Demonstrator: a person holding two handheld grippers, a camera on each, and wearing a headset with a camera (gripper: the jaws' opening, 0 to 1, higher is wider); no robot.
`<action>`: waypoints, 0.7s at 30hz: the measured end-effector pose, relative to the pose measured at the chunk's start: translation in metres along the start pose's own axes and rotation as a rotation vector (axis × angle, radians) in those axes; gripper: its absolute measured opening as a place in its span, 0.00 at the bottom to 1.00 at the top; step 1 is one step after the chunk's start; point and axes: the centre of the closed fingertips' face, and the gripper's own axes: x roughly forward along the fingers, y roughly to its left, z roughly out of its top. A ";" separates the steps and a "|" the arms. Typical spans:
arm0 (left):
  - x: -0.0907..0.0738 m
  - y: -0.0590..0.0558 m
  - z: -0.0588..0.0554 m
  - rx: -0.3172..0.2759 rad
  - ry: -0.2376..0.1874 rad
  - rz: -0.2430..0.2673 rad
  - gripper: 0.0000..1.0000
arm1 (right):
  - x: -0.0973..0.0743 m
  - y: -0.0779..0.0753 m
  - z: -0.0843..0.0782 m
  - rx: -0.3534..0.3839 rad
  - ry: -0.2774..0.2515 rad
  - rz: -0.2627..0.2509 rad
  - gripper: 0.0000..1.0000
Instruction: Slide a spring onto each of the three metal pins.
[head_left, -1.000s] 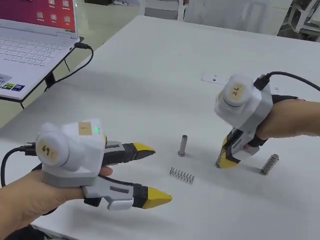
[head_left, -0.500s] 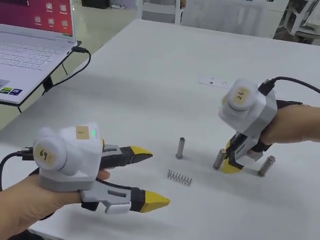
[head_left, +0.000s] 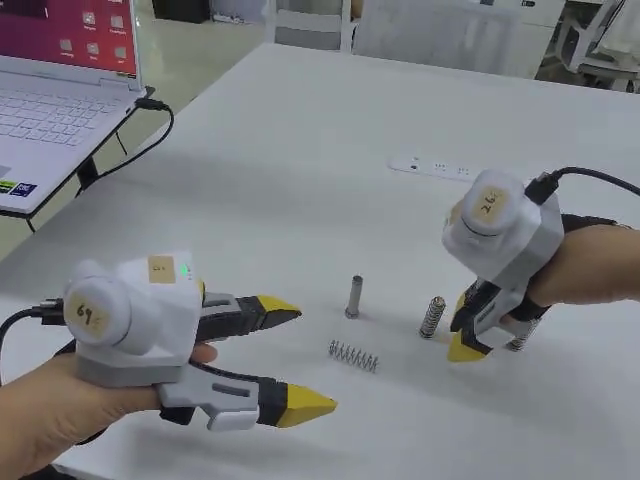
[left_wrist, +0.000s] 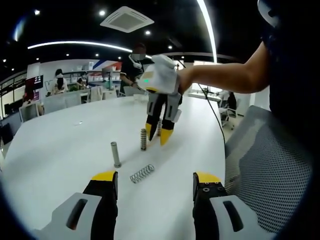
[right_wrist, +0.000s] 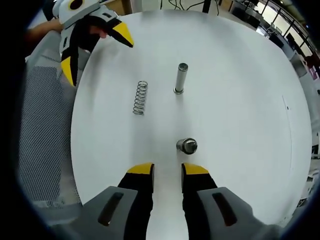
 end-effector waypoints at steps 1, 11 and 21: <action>0.000 0.000 0.000 0.000 0.001 -0.001 0.55 | 0.000 0.001 0.000 0.001 -0.003 -0.001 0.20; 0.001 -0.002 -0.002 0.004 0.009 -0.009 0.55 | 0.000 0.016 0.000 0.026 -0.035 0.008 0.20; 0.002 -0.005 -0.004 0.011 0.022 -0.017 0.55 | -0.001 0.031 0.008 0.030 -0.071 0.016 0.20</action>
